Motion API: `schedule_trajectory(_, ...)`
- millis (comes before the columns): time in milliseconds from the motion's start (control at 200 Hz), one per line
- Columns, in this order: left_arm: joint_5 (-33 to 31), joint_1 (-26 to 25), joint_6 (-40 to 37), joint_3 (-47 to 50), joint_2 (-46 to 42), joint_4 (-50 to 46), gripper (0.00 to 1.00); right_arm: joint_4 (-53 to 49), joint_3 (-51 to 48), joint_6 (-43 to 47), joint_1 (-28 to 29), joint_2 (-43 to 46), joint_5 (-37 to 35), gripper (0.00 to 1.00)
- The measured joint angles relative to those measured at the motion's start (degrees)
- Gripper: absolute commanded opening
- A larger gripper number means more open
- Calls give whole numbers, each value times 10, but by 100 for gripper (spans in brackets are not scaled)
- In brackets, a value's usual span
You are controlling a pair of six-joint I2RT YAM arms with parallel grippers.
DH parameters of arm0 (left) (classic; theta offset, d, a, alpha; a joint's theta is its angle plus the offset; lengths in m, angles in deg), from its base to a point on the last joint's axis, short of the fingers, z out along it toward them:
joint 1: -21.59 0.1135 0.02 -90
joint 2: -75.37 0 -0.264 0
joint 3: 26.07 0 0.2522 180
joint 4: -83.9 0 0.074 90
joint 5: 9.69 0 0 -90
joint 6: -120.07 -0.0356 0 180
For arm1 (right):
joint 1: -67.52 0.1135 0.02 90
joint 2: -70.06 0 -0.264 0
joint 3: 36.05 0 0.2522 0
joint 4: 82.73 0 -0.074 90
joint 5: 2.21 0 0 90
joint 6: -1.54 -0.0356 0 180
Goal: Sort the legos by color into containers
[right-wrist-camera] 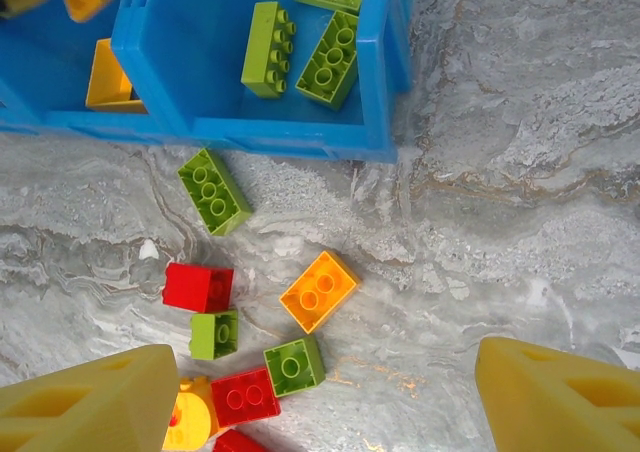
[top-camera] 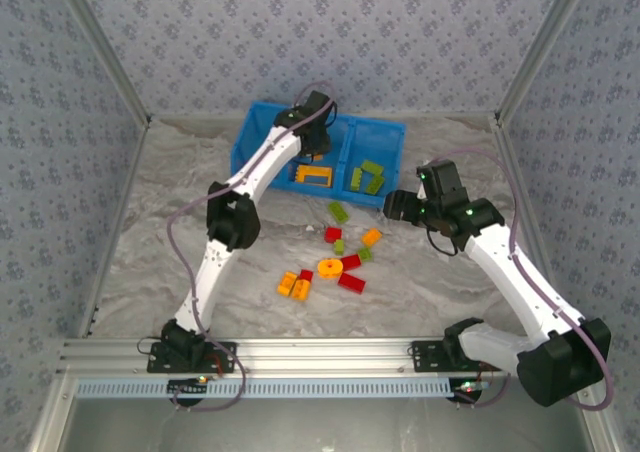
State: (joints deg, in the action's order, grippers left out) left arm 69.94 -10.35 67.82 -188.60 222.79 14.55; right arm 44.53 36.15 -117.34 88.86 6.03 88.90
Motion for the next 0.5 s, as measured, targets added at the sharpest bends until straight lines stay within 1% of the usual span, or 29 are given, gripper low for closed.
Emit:
schedule_trajectory(120,9,4,-2,15,18,29,37,0,0,-2,0,9,0,81)
schedule_trajectory(305,9,4,0,15,20,73,39,-2,0,-2,0,17,0,81)
schedule_trajectory(500,12,4,4,15,23,80,41,-3,-1,-5,-2,16,1,81)
